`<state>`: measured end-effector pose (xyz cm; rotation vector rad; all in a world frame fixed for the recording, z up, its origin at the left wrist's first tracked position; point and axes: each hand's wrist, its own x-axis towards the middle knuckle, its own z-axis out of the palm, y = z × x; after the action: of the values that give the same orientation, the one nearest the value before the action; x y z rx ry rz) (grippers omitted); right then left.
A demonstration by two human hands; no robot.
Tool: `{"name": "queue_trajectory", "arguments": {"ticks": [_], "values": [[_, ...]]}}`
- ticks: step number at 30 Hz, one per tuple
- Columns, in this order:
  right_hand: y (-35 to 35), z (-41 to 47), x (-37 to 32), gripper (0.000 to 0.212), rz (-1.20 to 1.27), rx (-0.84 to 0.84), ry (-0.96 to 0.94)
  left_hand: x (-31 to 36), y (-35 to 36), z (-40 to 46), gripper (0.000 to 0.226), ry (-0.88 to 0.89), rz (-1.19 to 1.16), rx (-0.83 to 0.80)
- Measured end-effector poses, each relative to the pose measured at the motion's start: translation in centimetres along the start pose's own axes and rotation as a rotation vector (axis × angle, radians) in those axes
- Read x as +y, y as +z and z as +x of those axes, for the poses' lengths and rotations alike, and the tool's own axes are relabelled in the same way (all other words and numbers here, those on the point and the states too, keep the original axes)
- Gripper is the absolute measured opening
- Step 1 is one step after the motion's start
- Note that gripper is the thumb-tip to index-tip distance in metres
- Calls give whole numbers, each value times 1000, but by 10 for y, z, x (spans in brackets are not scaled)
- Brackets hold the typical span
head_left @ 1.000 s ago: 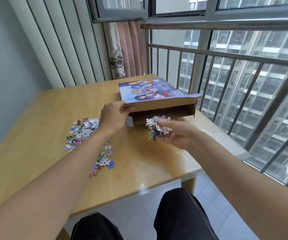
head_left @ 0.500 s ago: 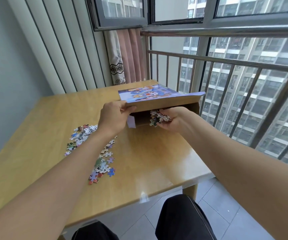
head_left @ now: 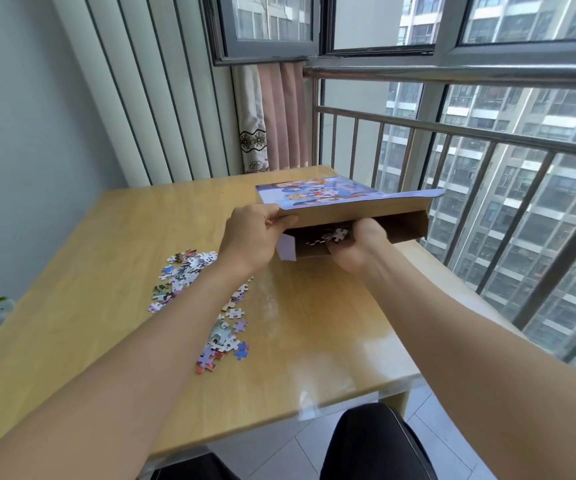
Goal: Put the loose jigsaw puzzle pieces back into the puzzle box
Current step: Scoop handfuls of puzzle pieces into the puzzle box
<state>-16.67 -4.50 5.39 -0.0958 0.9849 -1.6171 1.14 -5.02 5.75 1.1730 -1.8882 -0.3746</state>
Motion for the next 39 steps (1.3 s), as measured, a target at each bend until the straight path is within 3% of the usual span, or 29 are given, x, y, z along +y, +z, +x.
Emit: {"name": "queue_trajectory", "arguments": {"ticks": [7,12,18,23,27,30,34,39], "values": [[-24,12,-20,34,119,-3,-74,-8,4,-3,24,21,4,-2],[-34,13,-31,31,60,7,-155,-11,5,-5,23,10,-1,22],[-46,31,-26,53,-557,-6,-332,-11,7,-11,22,17,21,96],[-54,34,-24,38,-1146,-71,-468,-10,4,-10,23,12,34,130],[-65,29,-32,46,-1806,-307,-842,-8,-1,-8,21,6,6,110],[-72,14,-36,53,-1872,-464,-1033,-5,-5,-2,22,-3,-1,123],[-76,5,-26,39,-1980,-405,-1324,-1,-9,4,20,10,4,148],[-37,-4,-56,47,-1834,-408,-1560,12,-19,24,18,4,-132,239]]}}
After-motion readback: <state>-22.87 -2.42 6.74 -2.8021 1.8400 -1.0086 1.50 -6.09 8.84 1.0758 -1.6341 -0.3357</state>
